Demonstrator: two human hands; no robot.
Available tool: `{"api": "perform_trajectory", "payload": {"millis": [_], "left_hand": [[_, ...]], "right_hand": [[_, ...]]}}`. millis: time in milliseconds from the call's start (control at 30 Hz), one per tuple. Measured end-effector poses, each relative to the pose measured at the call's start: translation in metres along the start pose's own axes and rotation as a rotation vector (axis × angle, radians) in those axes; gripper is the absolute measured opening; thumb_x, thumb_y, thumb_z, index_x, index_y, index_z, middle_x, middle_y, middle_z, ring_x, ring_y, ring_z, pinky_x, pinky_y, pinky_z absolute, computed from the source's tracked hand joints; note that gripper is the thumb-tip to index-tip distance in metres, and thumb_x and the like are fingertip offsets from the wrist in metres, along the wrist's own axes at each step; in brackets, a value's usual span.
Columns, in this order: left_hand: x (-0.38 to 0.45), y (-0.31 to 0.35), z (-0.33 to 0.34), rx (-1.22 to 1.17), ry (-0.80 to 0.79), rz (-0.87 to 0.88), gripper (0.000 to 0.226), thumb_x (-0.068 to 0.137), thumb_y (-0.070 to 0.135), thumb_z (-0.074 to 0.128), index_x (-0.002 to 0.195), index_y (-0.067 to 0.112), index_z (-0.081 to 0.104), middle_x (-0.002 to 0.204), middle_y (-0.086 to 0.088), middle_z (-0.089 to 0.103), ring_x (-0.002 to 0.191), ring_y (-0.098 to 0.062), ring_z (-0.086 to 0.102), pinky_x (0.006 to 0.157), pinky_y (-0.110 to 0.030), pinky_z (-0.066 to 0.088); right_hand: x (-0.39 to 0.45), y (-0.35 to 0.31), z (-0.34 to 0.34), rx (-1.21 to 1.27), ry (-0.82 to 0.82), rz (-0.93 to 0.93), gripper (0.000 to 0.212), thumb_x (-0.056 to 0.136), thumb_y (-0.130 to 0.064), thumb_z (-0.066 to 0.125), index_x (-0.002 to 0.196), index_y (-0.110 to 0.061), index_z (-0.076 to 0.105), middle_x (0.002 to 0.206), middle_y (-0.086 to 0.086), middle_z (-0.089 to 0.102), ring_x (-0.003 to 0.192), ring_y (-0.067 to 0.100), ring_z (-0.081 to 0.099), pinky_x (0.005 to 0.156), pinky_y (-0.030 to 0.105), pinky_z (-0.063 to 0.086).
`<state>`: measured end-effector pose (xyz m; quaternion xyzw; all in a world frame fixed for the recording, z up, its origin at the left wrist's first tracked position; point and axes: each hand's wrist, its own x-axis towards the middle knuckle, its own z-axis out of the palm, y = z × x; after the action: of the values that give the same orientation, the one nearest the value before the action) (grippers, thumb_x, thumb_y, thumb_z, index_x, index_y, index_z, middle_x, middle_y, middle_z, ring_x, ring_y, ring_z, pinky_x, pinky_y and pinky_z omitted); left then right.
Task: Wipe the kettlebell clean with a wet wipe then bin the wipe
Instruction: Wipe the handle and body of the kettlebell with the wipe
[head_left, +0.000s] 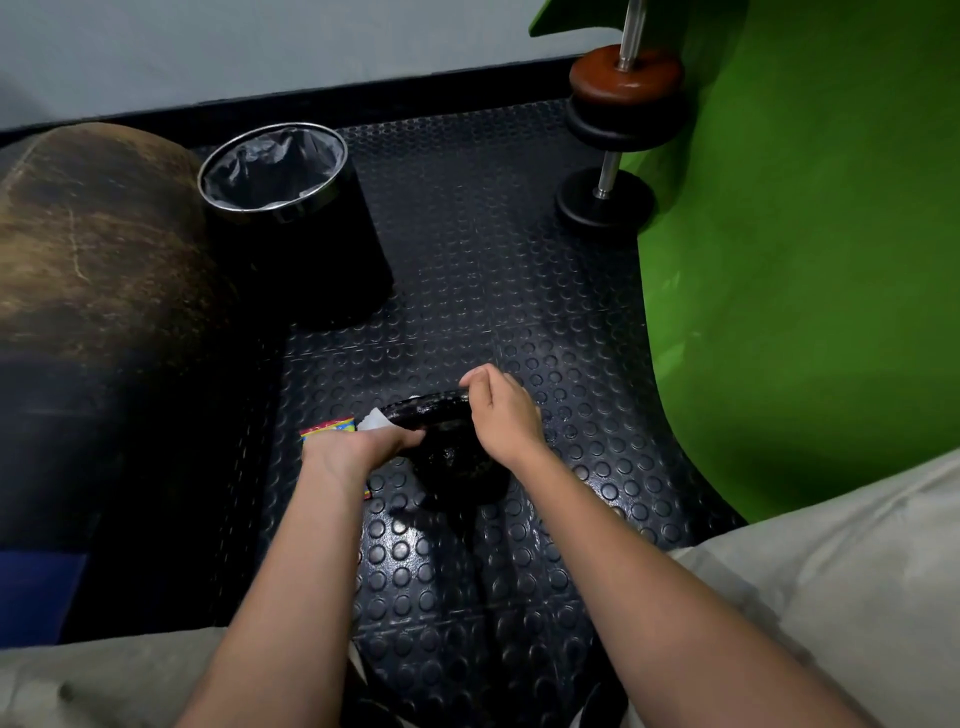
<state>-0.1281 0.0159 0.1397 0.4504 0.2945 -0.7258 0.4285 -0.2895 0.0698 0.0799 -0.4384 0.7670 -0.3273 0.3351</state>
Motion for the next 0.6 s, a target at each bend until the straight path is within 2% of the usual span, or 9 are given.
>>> {"api": "perform_trajectory", "payload": {"millis": [67,133,267,400,467,600], "left_hand": [[0.004,0.002,0.000,-0.089,0.013,0.013,0.069,0.097,0.046,0.023,0.152,0.004,0.026,0.158,-0.022,0.023,0.148,-0.046,0.012,0.115,-0.067,0.006],[0.005,0.003,0.001,-0.067,0.047,-0.004,0.068,0.098,0.044,0.024,0.151,0.003,0.027,0.158,-0.025,0.022,0.147,-0.047,0.014,0.115,-0.067,0.008],[0.000,-0.002,0.006,0.054,0.065,0.012,0.060,0.100,0.038,0.026,0.146,0.001,0.037,0.151,-0.026,0.034,0.142,-0.047,0.027,0.114,-0.065,0.019],[-0.002,-0.026,0.020,0.295,0.145,0.196,0.054,0.100,0.037,0.020,0.133,0.007,0.052,0.136,-0.016,0.054,0.130,-0.042,0.042,0.112,-0.059,0.024],[0.000,-0.031,0.024,0.363,0.196,0.231,0.054,0.100,0.036,0.019,0.130,0.007,0.053,0.131,-0.015,0.056,0.126,-0.041,0.045,0.111,-0.057,0.025],[0.010,-0.004,0.019,0.356,0.188,0.115,0.062,0.096,0.044,0.018,0.134,0.005,0.046,0.138,-0.019,0.050,0.133,-0.048,0.035,0.108,-0.067,0.018]], "right_hand": [[0.000,0.000,0.000,-0.004,-0.004,0.002,0.036,0.106,-0.041,0.025,0.104,-0.035,0.060,0.112,-0.011,0.062,0.113,0.018,0.053,0.106,0.051,0.037],[0.000,0.000,0.000,-0.003,-0.005,0.000,0.036,0.106,-0.041,0.024,0.105,-0.035,0.060,0.113,-0.011,0.062,0.113,0.017,0.053,0.106,0.051,0.037],[0.000,0.001,0.001,0.001,0.002,-0.004,0.035,0.106,-0.040,0.024,0.104,-0.036,0.059,0.112,-0.010,0.063,0.111,0.017,0.054,0.106,0.052,0.037],[0.000,0.001,0.002,0.005,0.012,0.003,0.035,0.105,-0.040,0.024,0.101,-0.037,0.059,0.111,-0.010,0.063,0.111,0.018,0.054,0.106,0.051,0.037],[0.000,0.002,0.003,0.009,0.019,0.004,0.035,0.104,-0.041,0.024,0.100,-0.038,0.058,0.111,-0.010,0.063,0.110,0.018,0.054,0.106,0.052,0.037],[0.002,0.003,0.003,0.005,0.027,-0.002,0.034,0.104,-0.040,0.025,0.099,-0.038,0.058,0.109,-0.011,0.063,0.109,0.016,0.053,0.106,0.051,0.038]]}}
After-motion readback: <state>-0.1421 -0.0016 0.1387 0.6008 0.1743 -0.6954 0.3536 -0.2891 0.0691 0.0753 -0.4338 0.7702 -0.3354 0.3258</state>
